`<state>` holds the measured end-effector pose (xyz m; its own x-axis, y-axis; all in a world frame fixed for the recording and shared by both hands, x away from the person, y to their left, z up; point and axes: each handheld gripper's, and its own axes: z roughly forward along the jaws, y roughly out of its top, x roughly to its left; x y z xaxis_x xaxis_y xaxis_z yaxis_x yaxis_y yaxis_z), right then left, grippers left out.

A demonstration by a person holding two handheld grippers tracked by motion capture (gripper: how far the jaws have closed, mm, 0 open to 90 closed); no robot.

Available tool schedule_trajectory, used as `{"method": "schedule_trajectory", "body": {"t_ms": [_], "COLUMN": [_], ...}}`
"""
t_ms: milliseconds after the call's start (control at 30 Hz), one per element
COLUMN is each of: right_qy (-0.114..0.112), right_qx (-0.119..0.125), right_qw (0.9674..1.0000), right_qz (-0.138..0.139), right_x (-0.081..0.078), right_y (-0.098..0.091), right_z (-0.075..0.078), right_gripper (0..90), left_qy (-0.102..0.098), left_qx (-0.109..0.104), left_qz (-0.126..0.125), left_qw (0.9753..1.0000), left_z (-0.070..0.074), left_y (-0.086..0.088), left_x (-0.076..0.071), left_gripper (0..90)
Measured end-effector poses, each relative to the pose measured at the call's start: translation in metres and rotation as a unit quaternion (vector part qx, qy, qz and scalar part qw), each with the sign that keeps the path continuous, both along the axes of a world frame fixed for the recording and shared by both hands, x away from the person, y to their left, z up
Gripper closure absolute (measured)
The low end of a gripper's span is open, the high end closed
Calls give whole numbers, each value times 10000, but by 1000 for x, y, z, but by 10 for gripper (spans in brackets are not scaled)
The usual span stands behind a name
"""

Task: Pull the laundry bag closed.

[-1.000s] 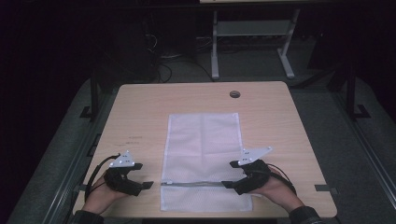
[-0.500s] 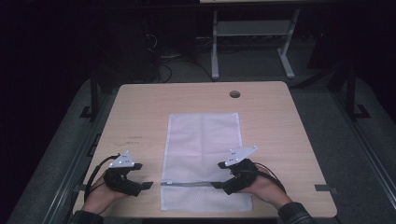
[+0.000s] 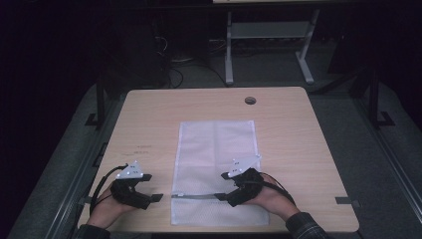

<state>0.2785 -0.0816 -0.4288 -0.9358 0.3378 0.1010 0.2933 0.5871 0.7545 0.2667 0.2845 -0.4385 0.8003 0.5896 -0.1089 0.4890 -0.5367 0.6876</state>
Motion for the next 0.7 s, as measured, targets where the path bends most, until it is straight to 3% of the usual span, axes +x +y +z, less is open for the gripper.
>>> {"method": "schedule_trajectory", "body": {"t_ms": [700], "right_qy": [5], "right_qx": [84], "right_qw": [9990], "right_qz": [444], "right_x": [7], "right_y": [50], "right_z": [-2], "right_gripper": [494], "left_qy": [-12], "left_qx": [3], "left_qz": [-29], "left_qw": [10000], "left_z": [1], "left_y": [-1], "left_x": [0], "left_gripper": [143]}}
